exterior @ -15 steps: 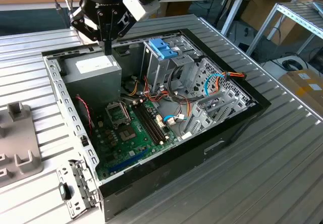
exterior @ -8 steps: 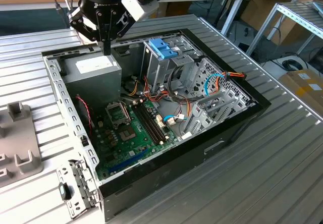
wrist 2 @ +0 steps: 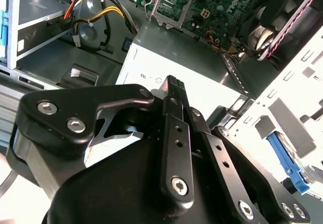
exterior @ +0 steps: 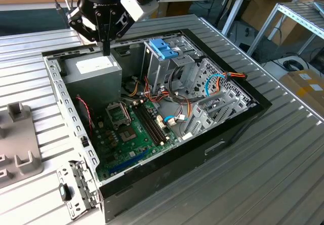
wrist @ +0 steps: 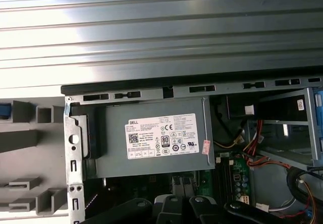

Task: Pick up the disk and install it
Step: 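Reach for the disk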

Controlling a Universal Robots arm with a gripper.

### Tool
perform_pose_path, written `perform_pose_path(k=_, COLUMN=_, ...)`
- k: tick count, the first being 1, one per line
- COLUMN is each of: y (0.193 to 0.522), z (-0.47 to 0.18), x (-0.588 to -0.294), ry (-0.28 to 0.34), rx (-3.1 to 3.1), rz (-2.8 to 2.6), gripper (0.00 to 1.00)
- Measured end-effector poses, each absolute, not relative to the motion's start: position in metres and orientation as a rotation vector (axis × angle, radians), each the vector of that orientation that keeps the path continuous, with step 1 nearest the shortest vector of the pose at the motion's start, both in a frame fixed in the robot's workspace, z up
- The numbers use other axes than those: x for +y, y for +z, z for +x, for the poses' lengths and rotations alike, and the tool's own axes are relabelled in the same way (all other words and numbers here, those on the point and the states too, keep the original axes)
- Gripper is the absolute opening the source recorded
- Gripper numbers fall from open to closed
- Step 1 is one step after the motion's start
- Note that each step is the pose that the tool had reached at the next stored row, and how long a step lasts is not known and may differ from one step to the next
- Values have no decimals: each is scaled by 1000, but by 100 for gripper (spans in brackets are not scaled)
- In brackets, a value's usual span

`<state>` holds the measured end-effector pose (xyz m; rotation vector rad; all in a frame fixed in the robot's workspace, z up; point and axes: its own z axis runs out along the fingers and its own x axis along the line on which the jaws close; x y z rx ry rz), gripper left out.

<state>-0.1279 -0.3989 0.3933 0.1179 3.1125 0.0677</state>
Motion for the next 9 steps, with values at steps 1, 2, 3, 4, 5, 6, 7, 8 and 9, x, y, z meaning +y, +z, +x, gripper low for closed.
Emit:
perform_pose_path(k=1, y=393, z=-128, x=-399, ry=68, rx=3112, rz=118, gripper=10)
perform_pose_path(k=2, y=393, z=-129, x=-399, ry=68, rx=3112, rz=118, gripper=10)
perform_pose_path(k=3, y=393, z=-129, x=-399, ry=68, rx=3112, rz=118, gripper=10)
perform_pose_path(k=4, y=393, z=-129, x=-399, ry=68, rx=3113, rz=118, gripper=10)
perform_pose_path(k=5, y=393, z=-129, x=-399, ry=68, rx=3113, rz=118, gripper=10)
perform_pose_path(k=6, y=393, z=-129, x=-399, ry=68, rx=3113, rz=118, gripper=10)
perform_pose_path(k=7, y=393, z=-130, x=-399, ry=68, rx=3112, rz=118, gripper=10)
perform_pose_path(k=8, y=393, z=-130, x=-399, ry=68, rx=3113, rz=118, gripper=10)
perform_pose_path(k=9, y=393, z=-130, x=-399, ry=68, rx=3112, rz=118, gripper=10)
